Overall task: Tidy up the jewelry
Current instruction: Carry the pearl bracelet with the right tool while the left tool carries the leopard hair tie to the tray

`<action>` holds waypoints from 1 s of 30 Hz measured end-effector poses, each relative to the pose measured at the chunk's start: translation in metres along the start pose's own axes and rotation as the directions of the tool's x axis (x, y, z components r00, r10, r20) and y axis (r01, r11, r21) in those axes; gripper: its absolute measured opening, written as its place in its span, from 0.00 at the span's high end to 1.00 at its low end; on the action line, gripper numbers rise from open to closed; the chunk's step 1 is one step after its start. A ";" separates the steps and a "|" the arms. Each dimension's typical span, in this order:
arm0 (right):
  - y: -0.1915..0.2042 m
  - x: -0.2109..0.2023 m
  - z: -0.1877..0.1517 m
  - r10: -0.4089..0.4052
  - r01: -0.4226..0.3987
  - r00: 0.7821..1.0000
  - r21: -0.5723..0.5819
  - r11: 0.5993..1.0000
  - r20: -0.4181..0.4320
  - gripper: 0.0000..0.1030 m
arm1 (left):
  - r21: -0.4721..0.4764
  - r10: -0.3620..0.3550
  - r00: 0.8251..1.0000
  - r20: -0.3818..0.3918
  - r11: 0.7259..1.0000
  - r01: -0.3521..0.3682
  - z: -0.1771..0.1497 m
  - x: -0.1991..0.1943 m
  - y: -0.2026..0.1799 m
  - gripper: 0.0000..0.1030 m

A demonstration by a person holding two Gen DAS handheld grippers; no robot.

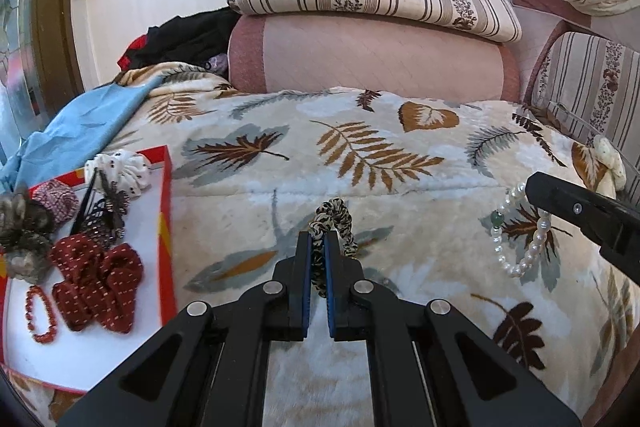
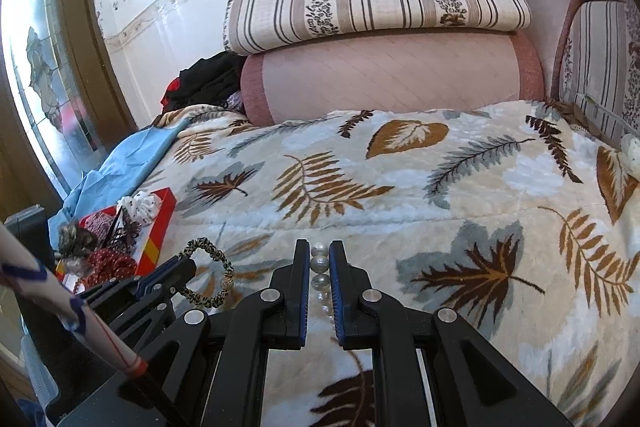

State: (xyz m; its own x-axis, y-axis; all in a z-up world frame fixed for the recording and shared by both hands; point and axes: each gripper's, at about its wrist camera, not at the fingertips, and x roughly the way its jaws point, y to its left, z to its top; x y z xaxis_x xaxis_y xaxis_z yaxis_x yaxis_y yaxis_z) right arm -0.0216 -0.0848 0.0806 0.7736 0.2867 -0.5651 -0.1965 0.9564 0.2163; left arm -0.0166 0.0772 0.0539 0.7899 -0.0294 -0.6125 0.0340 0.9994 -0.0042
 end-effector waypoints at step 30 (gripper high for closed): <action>0.040 -0.040 -0.045 0.007 -0.007 1.000 -0.054 0.999 -0.016 0.90 | -0.019 0.049 0.998 0.049 0.999 -0.048 -0.016 -0.056 0.020 0.94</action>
State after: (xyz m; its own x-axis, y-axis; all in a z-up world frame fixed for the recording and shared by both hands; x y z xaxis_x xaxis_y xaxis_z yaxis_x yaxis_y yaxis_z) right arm -0.0874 -0.0559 0.0763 0.7627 0.2939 -0.5762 -0.2346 0.9558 0.1770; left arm -0.0700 0.0994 0.0751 0.8196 0.0189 -0.5727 -0.0160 0.9998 0.0101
